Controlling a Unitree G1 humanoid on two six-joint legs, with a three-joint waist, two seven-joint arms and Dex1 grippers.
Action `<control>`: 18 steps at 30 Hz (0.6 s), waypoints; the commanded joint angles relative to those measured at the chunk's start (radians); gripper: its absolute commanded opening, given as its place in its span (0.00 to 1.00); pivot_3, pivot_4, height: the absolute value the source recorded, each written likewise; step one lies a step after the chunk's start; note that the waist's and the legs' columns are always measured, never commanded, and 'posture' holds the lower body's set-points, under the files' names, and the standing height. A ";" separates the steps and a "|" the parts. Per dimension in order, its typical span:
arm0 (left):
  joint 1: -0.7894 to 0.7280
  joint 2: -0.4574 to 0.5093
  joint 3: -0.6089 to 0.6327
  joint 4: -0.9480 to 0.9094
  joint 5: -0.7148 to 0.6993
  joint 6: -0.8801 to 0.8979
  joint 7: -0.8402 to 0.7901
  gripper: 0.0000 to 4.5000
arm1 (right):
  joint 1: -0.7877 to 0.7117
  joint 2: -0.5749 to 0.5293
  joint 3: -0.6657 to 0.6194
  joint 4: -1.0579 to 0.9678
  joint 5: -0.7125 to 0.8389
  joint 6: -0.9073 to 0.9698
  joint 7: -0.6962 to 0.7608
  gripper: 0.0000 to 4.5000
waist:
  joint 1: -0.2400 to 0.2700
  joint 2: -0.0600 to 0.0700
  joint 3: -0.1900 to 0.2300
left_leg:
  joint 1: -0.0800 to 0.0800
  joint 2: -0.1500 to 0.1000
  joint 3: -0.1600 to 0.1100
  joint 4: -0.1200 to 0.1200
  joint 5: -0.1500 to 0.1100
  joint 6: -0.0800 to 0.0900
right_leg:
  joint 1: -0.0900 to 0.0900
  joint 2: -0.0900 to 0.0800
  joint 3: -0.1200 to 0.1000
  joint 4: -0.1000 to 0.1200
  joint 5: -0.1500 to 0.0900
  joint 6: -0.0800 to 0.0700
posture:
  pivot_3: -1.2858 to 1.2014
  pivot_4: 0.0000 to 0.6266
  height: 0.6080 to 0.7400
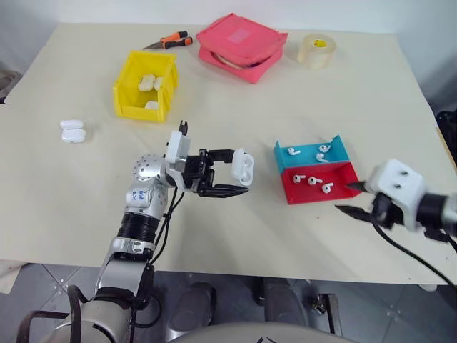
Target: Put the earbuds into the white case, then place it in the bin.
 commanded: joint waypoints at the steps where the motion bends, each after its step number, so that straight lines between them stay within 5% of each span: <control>1: 0.008 0.005 0.006 -0.054 -0.011 0.002 0.012 0.62 | -0.150 -0.039 0.181 0.100 -0.099 -0.065 0.054 0.57 | 0.000 0.000 0.000 | 0.000 0.000 0.000 0.000 0.000 0.000 | 0.000 0.000 0.000 0.000 0.000 0.000 | 0.52 0.24 1.00; 8: 0.042 0.022 0.010 -0.105 -0.010 0.006 0.049 0.62 | -0.419 0.013 0.416 0.285 -0.230 -0.153 0.150 0.57 | -0.001 0.000 0.000 | -0.002 0.002 0.000 0.000 0.000 0.000 | 0.000 0.000 -0.001 -0.002 0.000 0.001 | 0.52 0.24 1.00; 18: 0.103 0.041 0.015 -0.185 -0.014 0.017 0.101 0.62 | -0.567 0.100 0.538 0.426 -0.336 -0.212 0.233 0.57 | -0.002 0.000 0.000 | -0.002 0.004 0.000 0.000 0.000 0.000 | -0.001 0.000 -0.001 -0.002 0.000 0.001 | 0.52 0.24 1.00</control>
